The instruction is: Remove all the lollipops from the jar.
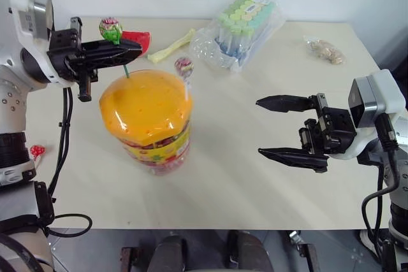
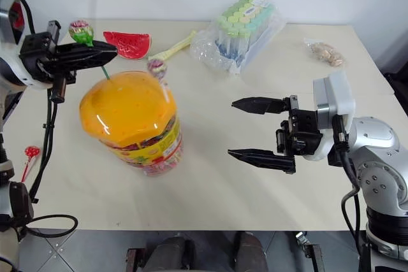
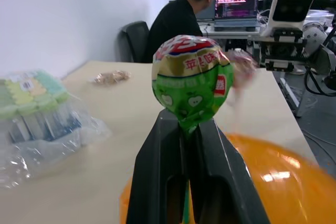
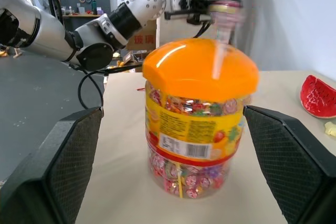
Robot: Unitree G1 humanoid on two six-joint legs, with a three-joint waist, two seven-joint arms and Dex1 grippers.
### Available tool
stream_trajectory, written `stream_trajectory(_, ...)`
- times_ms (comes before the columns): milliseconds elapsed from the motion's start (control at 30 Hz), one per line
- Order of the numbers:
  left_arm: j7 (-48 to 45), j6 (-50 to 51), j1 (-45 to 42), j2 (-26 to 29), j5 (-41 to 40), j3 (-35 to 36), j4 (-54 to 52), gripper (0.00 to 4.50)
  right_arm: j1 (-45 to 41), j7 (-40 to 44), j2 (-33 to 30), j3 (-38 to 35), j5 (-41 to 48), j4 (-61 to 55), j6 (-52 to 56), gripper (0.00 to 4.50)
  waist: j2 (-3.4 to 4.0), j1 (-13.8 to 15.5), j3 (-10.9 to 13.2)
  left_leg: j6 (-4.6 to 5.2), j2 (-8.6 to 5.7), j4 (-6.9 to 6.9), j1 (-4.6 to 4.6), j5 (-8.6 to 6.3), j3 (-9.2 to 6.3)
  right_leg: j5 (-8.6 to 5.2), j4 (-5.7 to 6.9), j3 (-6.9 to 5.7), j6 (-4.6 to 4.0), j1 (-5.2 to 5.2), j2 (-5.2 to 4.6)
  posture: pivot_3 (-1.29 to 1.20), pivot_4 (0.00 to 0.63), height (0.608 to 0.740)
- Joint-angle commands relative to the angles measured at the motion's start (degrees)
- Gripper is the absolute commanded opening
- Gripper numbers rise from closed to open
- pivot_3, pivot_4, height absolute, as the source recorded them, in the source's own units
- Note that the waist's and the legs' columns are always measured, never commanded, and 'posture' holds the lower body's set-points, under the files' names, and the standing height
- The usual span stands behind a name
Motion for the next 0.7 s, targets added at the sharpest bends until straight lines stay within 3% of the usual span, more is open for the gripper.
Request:
stream_trajectory(33,4.09,0.31,-5.1,0.0,-0.65,2.3,-0.39,0.05,-0.4,0.17,-0.71,-1.28,1.05,-1.57,-1.08,4.5,-0.02,0.0,0.01,0.0,0.0,0.0,0.0,0.0,0.0,0.0,0.0,0.0,0.0,0.0,0.0,0.0,0.15,0.74)
stream_trajectory(200,14.81,6.42,-9.15,2.78,3.98,0.85,0.07,0.05,-1.07,0.38,-0.5,-0.6,0.65,-1.02,-1.15,4.5,-0.07,-0.04,0.04,0.02,0.0,0.04,-0.01,-0.01,-0.03,0.01,0.01,-0.01,0.01,0.02,0.0,0.0,0.15,0.74)
stream_trajectory(333,26.11,19.79,-9.17,8.05,8.63,-0.26,1.07,0.05,-1.44,0.59,-0.54,-0.6,1.01,-0.87,-0.91,4.5,-0.07,-0.42,0.05,0.02,0.0,0.01,0.01,-0.01,-0.02,0.01,0.03,0.01,0.01,0.0,0.01,0.0,0.15,0.74)
stream_trajectory(467,24.13,27.93,-0.08,17.49,10.79,-2.75,-1.24,0.05,-1.66,1.74,-0.89,-0.62,1.41,-0.62,-0.73,4.5,-0.07,-1.04,0.05,0.02,0.01,-0.04,0.02,-0.01,0.01,0.01,0.01,0.04,0.01,-0.03,0.01,0.0,0.15,0.74)
stream_trajectory(633,25.15,40.19,11.16,24.56,10.7,-2.89,-3.9,0.05,-2.81,2.45,-0.76,0.15,1.16,0.47,-0.63,4.5,-0.29,-1.16,0.18,0.02,0.02,-0.07,0.02,-0.01,0.02,0.0,0.02,0.08,0.01,-0.04,0.01,0.0,0.15,0.74)
stream_trajectory(700,27.36,43.5,18.39,24.85,11.32,-0.05,-5.91,0.05,-3.26,2.67,-0.33,0.95,0.51,1.12,-0.94,4.5,-0.29,-1.21,0.18,0.03,0.02,-0.07,0.06,-0.03,0.05,0.0,0.02,0.15,0.01,-0.05,0.01,0.0,0.15,0.74)
